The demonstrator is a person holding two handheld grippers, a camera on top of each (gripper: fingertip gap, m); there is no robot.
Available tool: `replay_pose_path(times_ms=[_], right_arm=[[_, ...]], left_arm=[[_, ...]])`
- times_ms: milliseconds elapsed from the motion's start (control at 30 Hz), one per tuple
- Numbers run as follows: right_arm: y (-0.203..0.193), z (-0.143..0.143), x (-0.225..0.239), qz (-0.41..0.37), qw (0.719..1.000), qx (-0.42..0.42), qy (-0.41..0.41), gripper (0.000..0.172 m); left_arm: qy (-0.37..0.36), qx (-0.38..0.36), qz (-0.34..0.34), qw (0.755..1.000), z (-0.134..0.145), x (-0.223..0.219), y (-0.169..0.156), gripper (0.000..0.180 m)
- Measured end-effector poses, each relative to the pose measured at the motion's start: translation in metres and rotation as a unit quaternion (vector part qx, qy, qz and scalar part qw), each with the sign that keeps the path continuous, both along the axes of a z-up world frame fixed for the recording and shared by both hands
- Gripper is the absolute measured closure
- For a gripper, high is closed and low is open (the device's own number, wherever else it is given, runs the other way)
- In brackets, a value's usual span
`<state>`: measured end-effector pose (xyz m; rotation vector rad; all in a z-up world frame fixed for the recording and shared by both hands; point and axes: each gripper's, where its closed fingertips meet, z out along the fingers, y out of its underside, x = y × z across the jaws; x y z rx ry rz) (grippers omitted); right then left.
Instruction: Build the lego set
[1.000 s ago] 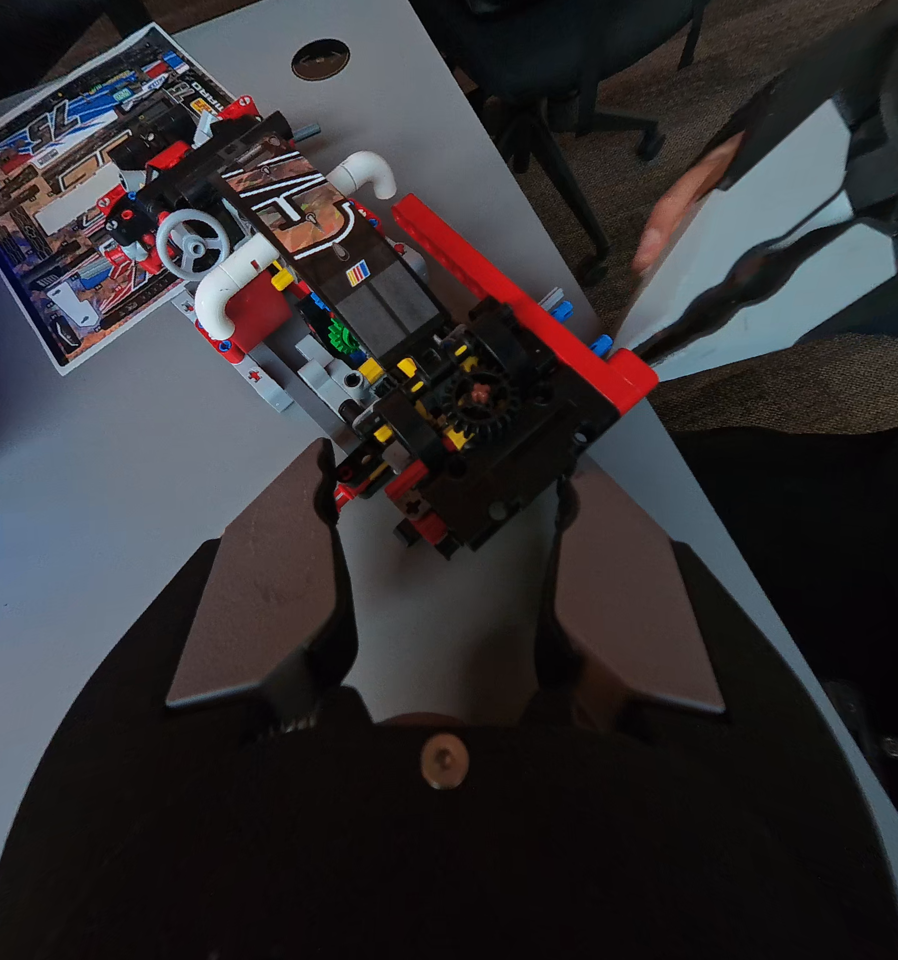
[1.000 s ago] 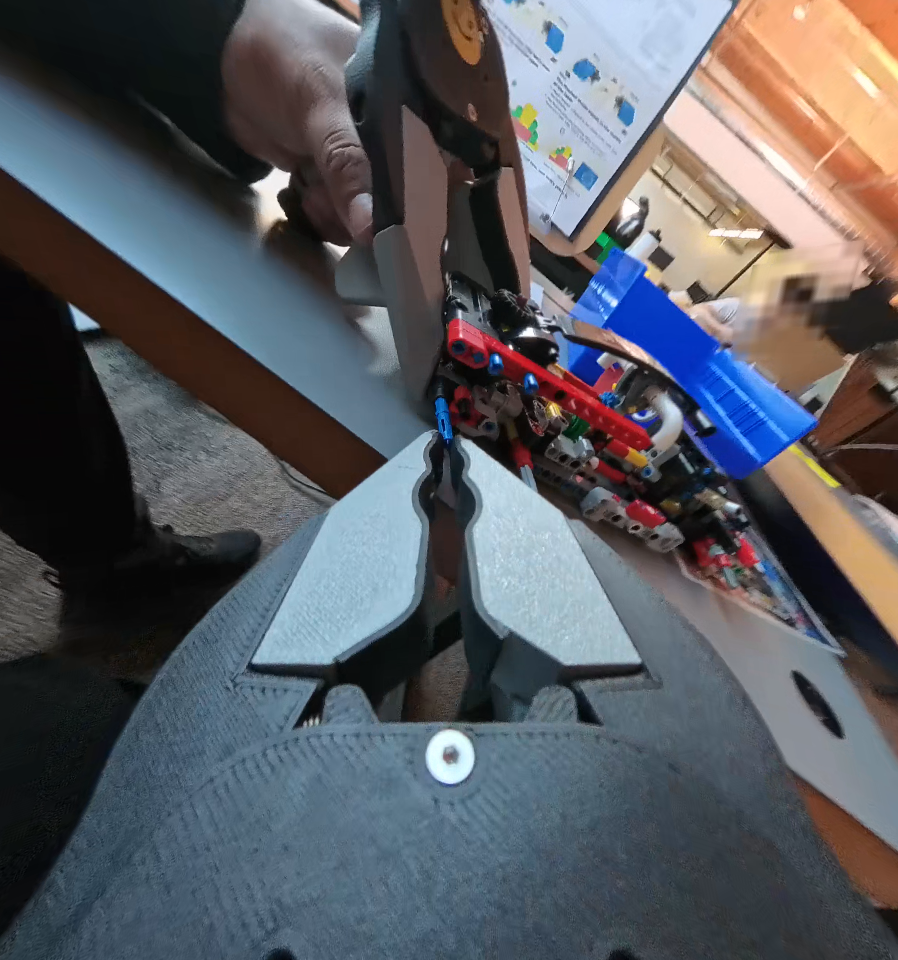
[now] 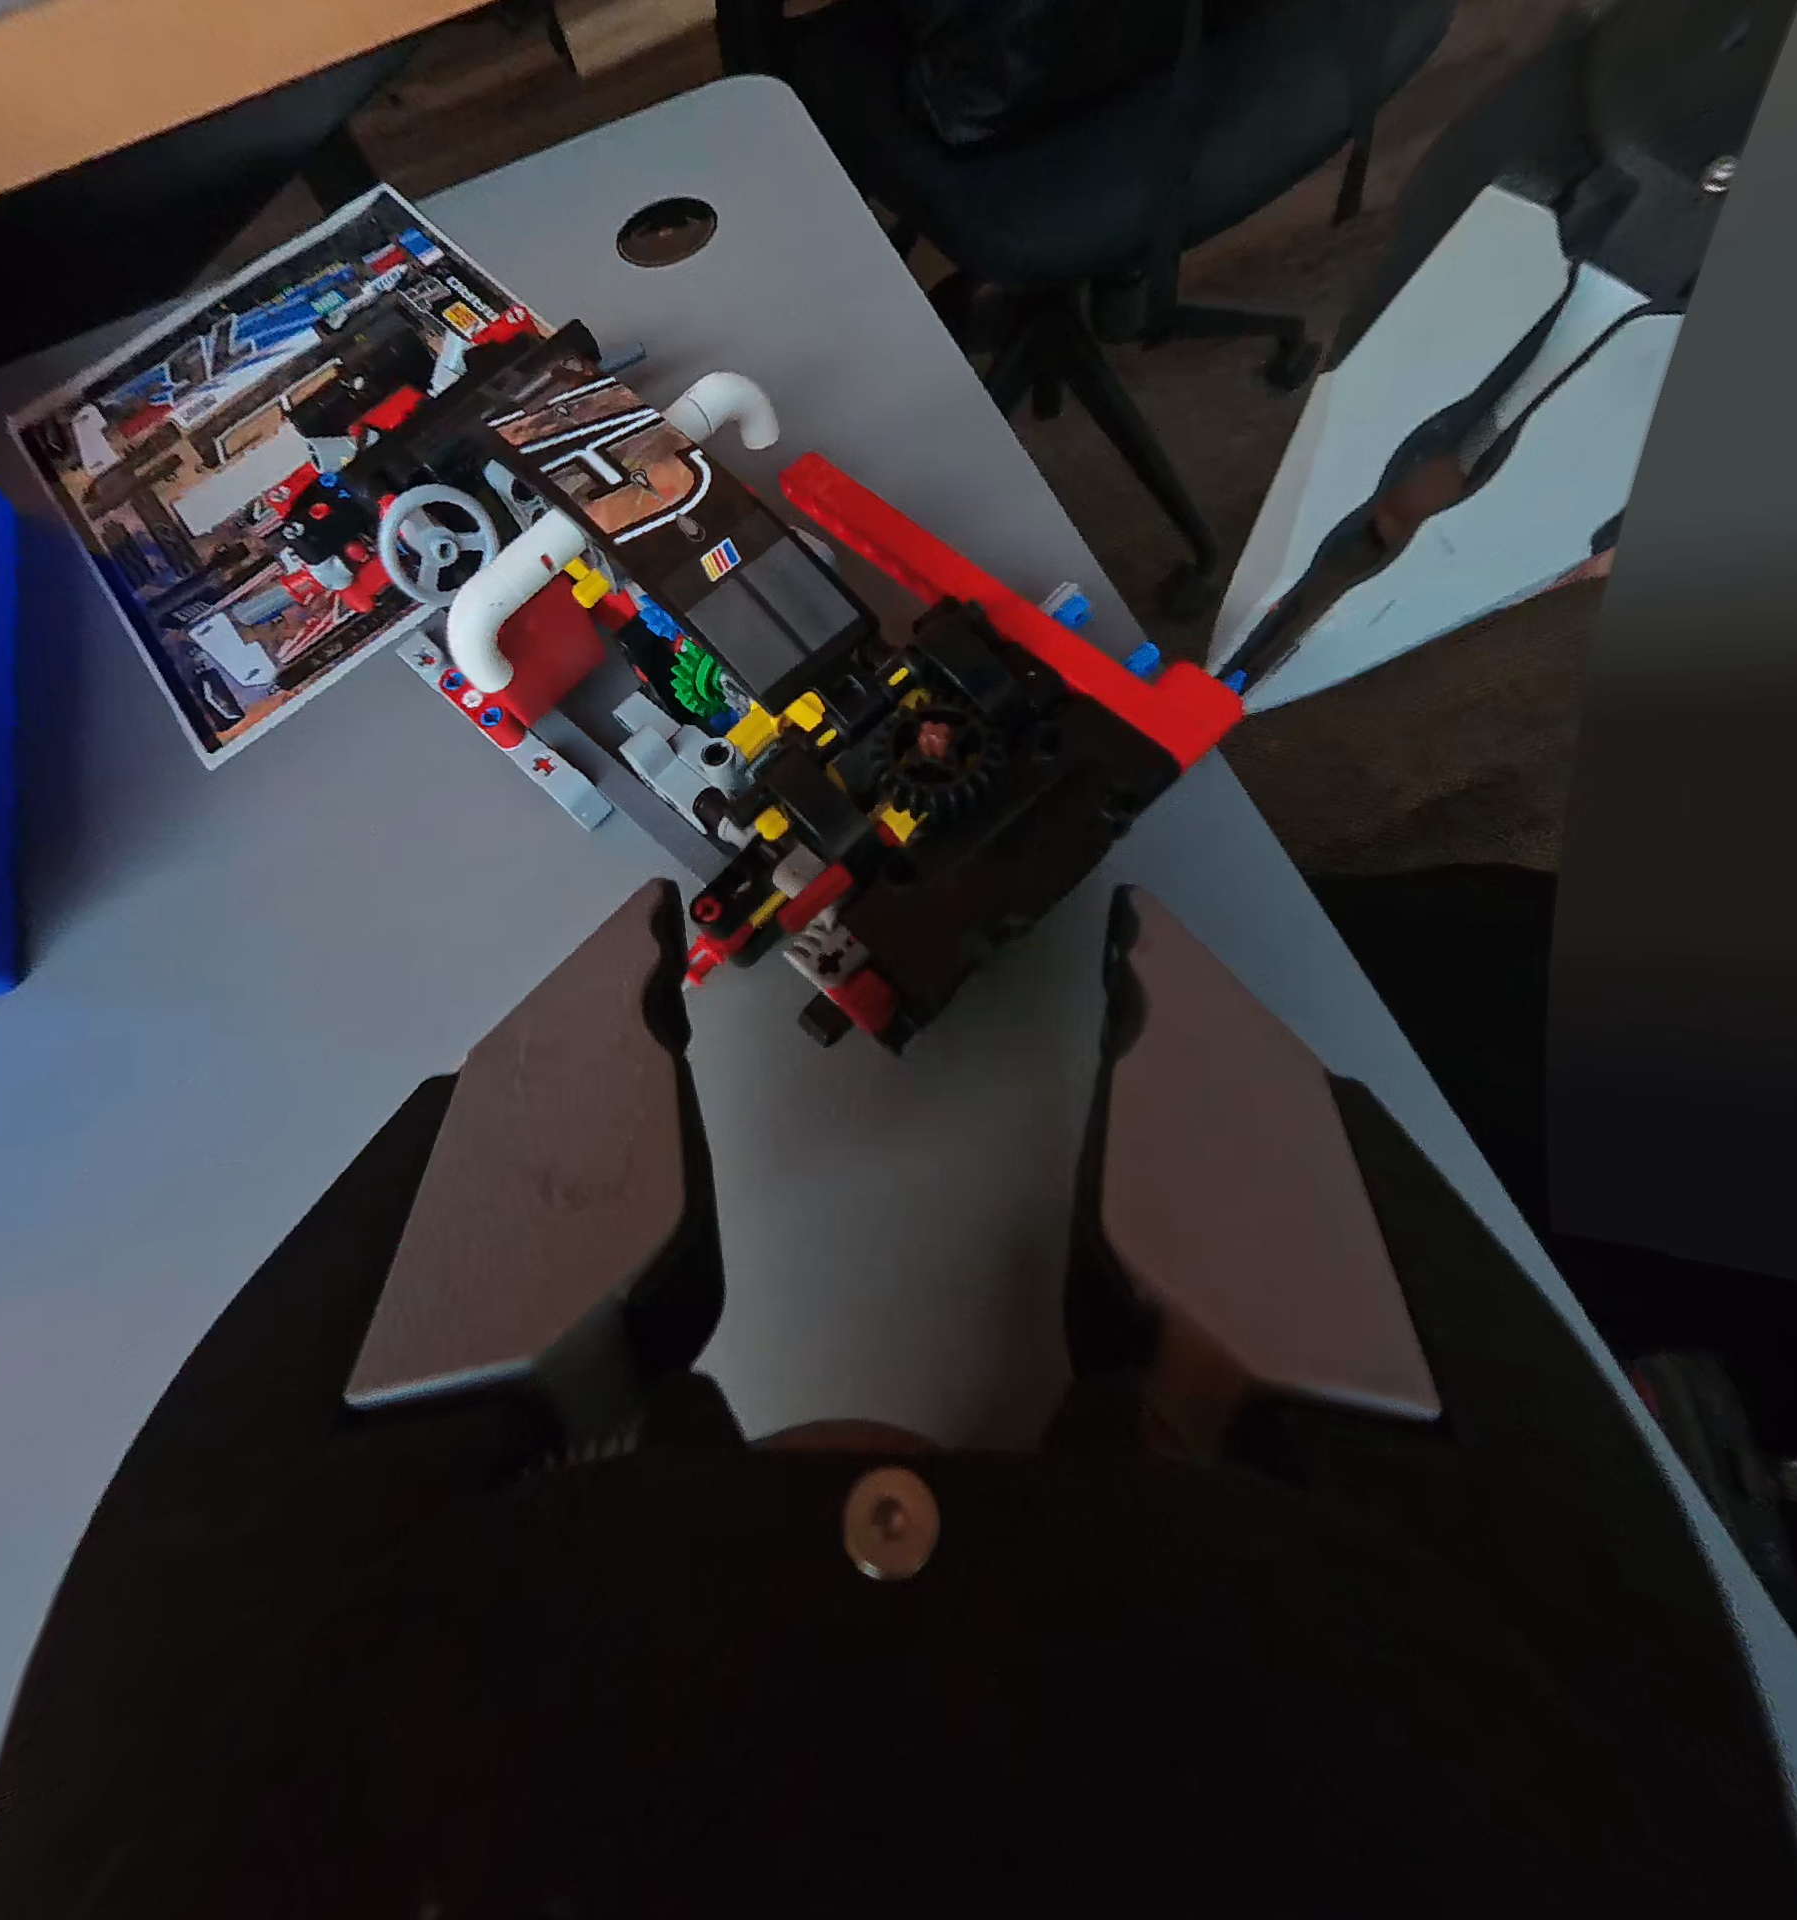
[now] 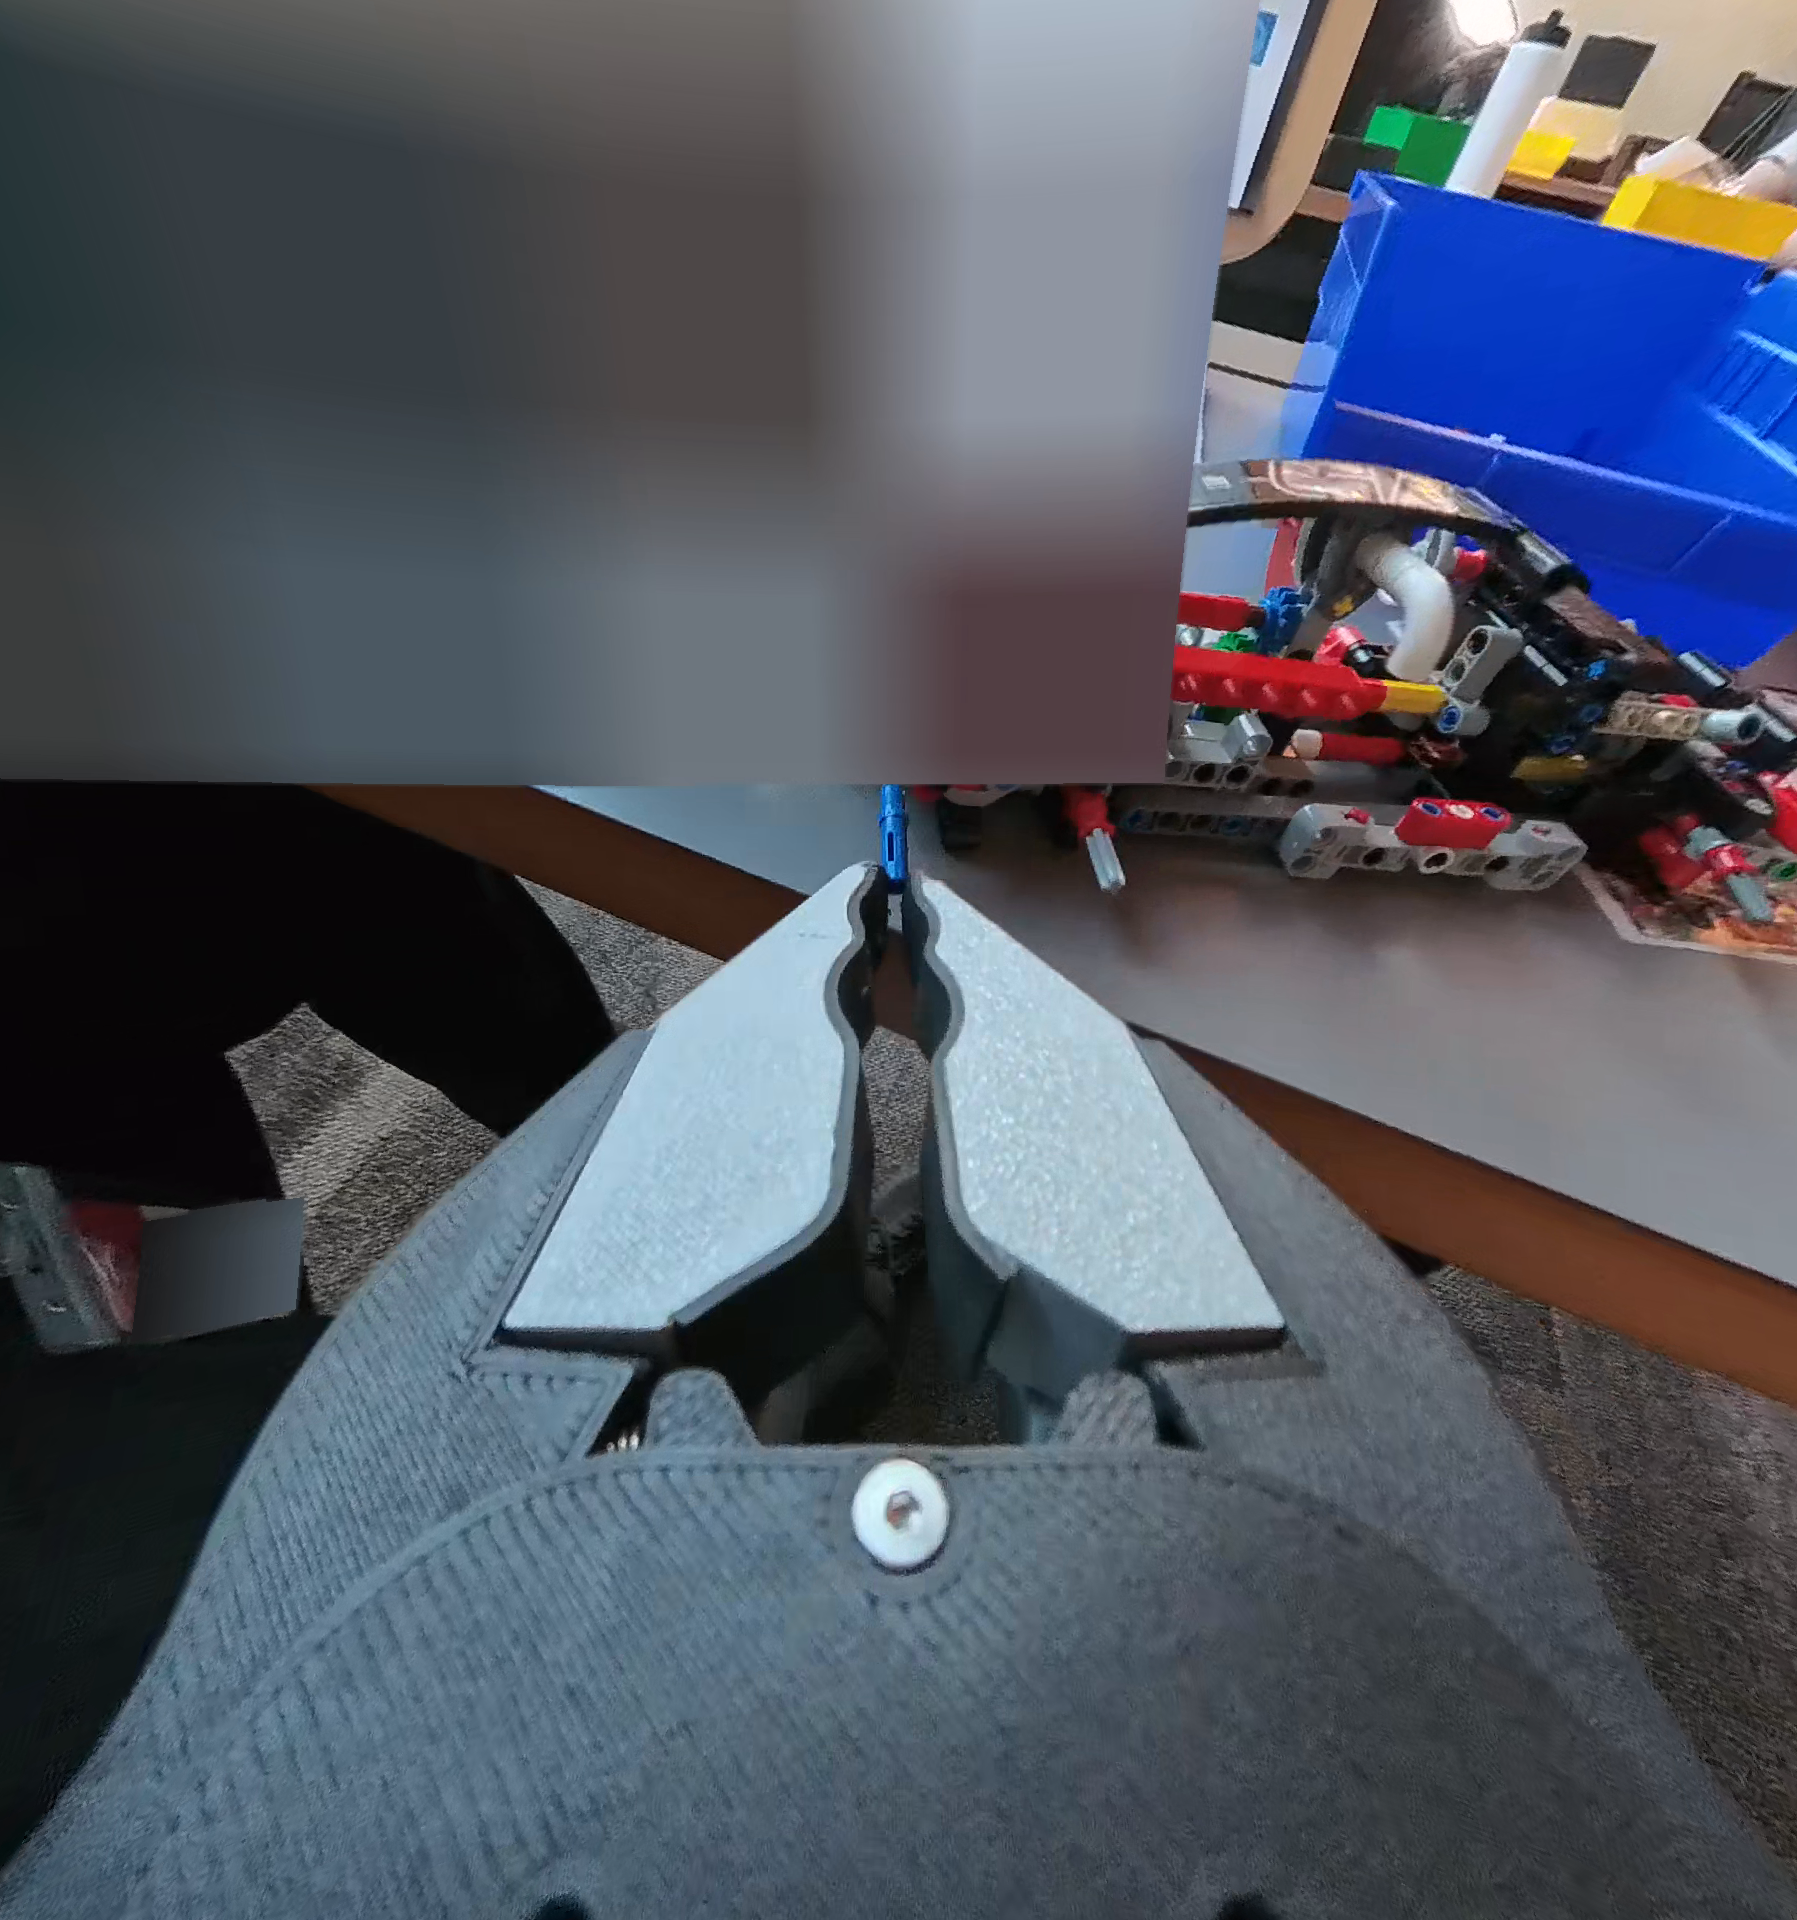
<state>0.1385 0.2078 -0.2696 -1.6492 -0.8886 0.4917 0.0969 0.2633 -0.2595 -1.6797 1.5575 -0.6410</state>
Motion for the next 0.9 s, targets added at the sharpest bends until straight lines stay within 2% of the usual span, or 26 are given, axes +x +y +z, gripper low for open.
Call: replay_pose_path(times_ms=[133,233,400,567,733,900], right_arm=[[-0.002,-0.001,-0.001,0.018,0.999,-0.012,0.026,0.172],[-0.009,0.005,-0.008,0.046,0.997,-0.019,0.051,0.172],[-0.024,0.014,-0.02,0.097,0.992,-0.032,0.072,0.172],[-0.032,0.017,-0.027,0.125,0.987,-0.042,0.091,0.172],[-0.036,0.017,-0.032,0.141,0.984,-0.045,0.095,0.172],[-0.037,0.015,-0.033,0.147,0.982,-0.052,0.104,0.172]], left_arm=[[-0.019,0.046,-0.011,0.999,0.022,-0.006,-0.013,0.116],[-0.026,0.061,-0.067,0.996,0.036,0.0,-0.042,0.134],[0.005,0.069,-0.138,0.988,0.03,0.007,-0.076,0.148],[0.031,0.062,-0.165,0.984,0.012,0.009,-0.083,0.159],[0.017,0.045,-0.184,0.982,0.012,0.01,-0.09,0.172],[0.014,0.037,-0.196,0.98,0.009,0.01,-0.094,0.178]])
